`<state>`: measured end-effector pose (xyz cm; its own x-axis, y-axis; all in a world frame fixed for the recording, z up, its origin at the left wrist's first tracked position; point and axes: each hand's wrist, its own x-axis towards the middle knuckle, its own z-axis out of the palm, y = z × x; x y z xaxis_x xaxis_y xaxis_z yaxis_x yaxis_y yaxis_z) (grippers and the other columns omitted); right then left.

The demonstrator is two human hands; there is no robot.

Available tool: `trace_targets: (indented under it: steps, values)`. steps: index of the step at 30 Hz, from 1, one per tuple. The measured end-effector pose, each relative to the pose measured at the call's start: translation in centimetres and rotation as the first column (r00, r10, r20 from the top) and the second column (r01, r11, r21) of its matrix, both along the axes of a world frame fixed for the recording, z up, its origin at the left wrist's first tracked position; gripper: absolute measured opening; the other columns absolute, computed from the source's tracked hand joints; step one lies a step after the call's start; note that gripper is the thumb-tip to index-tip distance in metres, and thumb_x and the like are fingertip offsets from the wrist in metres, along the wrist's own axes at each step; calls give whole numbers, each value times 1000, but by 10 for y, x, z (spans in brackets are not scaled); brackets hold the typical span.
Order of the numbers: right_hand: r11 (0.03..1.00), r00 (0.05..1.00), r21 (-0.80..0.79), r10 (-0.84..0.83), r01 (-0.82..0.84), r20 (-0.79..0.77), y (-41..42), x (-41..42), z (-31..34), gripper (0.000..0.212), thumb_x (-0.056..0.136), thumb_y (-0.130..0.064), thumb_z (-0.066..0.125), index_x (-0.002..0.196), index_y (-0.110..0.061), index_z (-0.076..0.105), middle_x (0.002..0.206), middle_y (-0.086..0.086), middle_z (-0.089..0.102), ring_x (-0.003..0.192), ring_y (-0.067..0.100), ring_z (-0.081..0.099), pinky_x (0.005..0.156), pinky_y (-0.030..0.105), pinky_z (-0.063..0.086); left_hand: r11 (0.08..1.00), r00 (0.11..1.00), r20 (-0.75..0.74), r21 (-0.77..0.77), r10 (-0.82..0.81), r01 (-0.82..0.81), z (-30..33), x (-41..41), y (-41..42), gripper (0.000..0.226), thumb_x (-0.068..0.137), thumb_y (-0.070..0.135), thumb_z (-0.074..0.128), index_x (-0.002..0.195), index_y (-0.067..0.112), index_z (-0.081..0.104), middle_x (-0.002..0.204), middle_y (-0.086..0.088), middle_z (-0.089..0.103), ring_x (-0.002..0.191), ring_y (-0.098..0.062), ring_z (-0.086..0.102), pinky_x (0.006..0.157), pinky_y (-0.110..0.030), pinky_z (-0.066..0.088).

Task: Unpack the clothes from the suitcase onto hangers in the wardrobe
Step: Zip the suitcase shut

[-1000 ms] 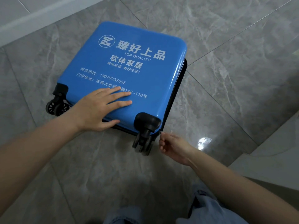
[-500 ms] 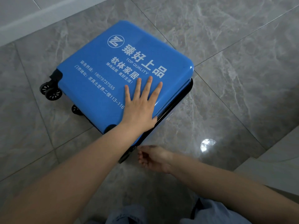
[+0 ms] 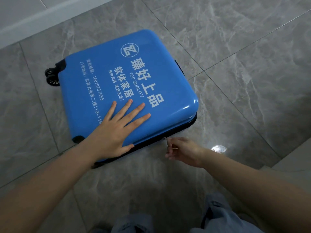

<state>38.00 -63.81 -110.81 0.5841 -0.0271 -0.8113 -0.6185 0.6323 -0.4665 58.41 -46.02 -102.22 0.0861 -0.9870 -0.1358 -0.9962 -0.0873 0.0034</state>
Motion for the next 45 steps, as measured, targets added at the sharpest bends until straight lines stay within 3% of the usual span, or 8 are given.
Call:
trace_targets:
  steps: [4, 8, 11, 16, 23, 31, 37, 45]
  values:
    - [918, 941, -394, -168, 40, -295, -24, 11, -27, 17, 101, -18, 44, 103, -8, 57, 97, 14, 61, 84, 28, 61, 86, 43, 51, 991, 989, -135, -108, 67, -82, 11, 17, 8, 58, 89, 52, 51, 144, 36, 42, 159, 12, 28, 151, -18, 16, 117, -64, 11]
    - [641, 747, -607, -655, 470, -113, -60, 25, -23, 28, 97, -35, 43, 121, -21, 53, 117, 3, 61, 112, 27, 60, 100, 45, 48, 926, 955, -170, -251, 245, -282, 13, -3, -22, 47, 96, 50, 40, 133, 27, 55, 152, 6, 40, 147, -21, 28, 114, -68, 11]
    - [782, 874, -405, -475, 474, 105, -72, 43, -11, 52, 94, -51, 46, 142, -31, 48, 141, -13, 54, 125, 11, 54, 106, 38, 43, 854, 881, -193, -225, 433, -469, 10, -16, -52, 55, 96, 54, 37, 144, 29, 43, 161, 4, 24, 151, -27, 16, 114, -69, 6]
    - [833, 949, -454, -265, 316, 174, -34, 38, 9, 31, 91, -61, 44, 101, -52, 72, 110, -26, 71, 104, -4, 65, 94, 27, 47, 767, 780, -214, -159, 588, -621, 3, -7, -82, 65, 95, 62, 31, 151, 30, 28, 165, 1, 8, 152, -30, 0, 113, -70, 0]
    - [775, 954, -611, 279, -159, 107, 27, -27, -3, 24, 102, -18, 51, 112, -28, 71, 109, -12, 73, 95, 5, 70, 86, 21, 51, 687, 703, -118, -154, 701, -710, -6, 9, -83, 84, 84, 77, 27, 152, 28, 24, 165, -6, 8, 151, -35, 2, 113, -71, 2]
    - [653, 988, -757, 99, 26, 119, -42, 73, -8, 48, 101, -1, 42, 144, -20, 45, 142, -6, 52, 121, 12, 57, 83, 18, 50, 742, 741, 46, -82, 670, -665, -25, -3, -29, 115, 63, 90, 39, 155, 28, 12, 165, -7, 1, 151, -36, 4, 113, -70, 11]
    - [903, 968, -424, 166, -71, 190, -43, 146, 6, 54, 102, -14, 46, 153, -26, 34, 156, -7, 38, 137, 14, 44, 114, 39, 37, 794, 791, 66, -75, 608, -604, -26, -15, -7, 117, 62, 86, 47, 156, 26, 12, 165, -9, 0, 151, -36, 2, 113, -70, 10]
    - [926, 931, -287, 309, -247, 194, -33, 172, 2, 33, 100, -9, 44, 122, -19, 67, 114, 6, 74, 102, 22, 72, 81, 31, 59, 806, 807, 34, -85, 589, -585, -26, -30, -1, 113, 64, 84, 46, 156, 26, 16, 165, -9, 3, 152, -34, 0, 113, -69, 10]
